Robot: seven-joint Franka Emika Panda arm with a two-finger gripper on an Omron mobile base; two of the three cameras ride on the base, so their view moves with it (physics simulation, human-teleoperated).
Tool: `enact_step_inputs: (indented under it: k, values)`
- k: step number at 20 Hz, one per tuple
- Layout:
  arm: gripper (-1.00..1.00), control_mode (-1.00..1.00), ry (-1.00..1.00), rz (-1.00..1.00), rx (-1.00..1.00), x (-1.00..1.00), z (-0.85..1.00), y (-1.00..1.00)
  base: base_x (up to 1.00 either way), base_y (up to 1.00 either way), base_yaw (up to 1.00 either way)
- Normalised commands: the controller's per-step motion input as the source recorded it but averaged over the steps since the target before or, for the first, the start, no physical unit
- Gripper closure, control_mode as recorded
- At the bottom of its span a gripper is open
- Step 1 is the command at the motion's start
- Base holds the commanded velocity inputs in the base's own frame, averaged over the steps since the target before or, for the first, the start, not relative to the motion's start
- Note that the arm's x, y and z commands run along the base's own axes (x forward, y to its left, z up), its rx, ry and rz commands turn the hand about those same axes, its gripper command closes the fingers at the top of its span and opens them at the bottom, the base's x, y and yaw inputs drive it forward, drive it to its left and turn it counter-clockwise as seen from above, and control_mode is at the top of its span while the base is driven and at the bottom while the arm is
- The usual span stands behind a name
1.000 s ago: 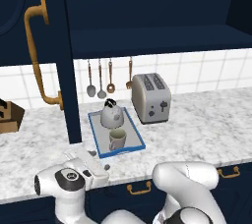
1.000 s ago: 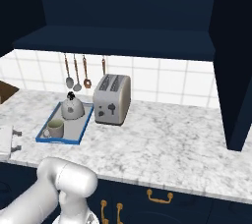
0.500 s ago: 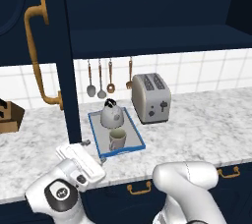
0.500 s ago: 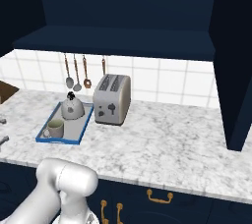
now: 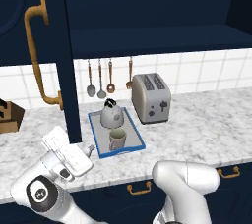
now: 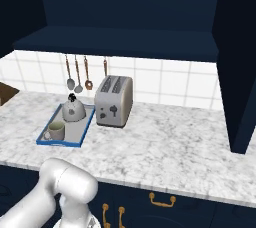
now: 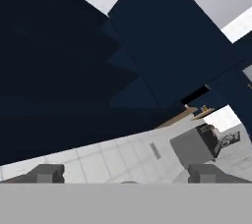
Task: Pick the kettle from the counter and place it on the tray. Then pick the mug from the cabinet and place it on the tray. Then close the cabinet doors.
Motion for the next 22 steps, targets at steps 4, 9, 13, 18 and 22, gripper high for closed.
enact_step_inputs:
  k: [4,9,13,18,22]
  values:
    - [-1.00,-1.00,-0.07,-0.06,-0.14,0.00,0.41,0.59,0.00,0.00,0.00]
    - [-1.00,-1.00,-0.01,-0.01,-0.09,0.10,0.31,0.37,0.00,0.00,0.00]
    - [-1.00,-1.00,0.00,0.00,-0.04,0.17,0.24,0.18,0.00,0.00,0.00]
    - [-1.00,-1.00,0.00,0.00,-0.02,0.12,0.25,0.09,0.00,0.00,0.00]
    - [-1.00,-1.00,-0.01,0.00,-0.03,0.03,0.36,0.11,0.00,0.00,0.00]
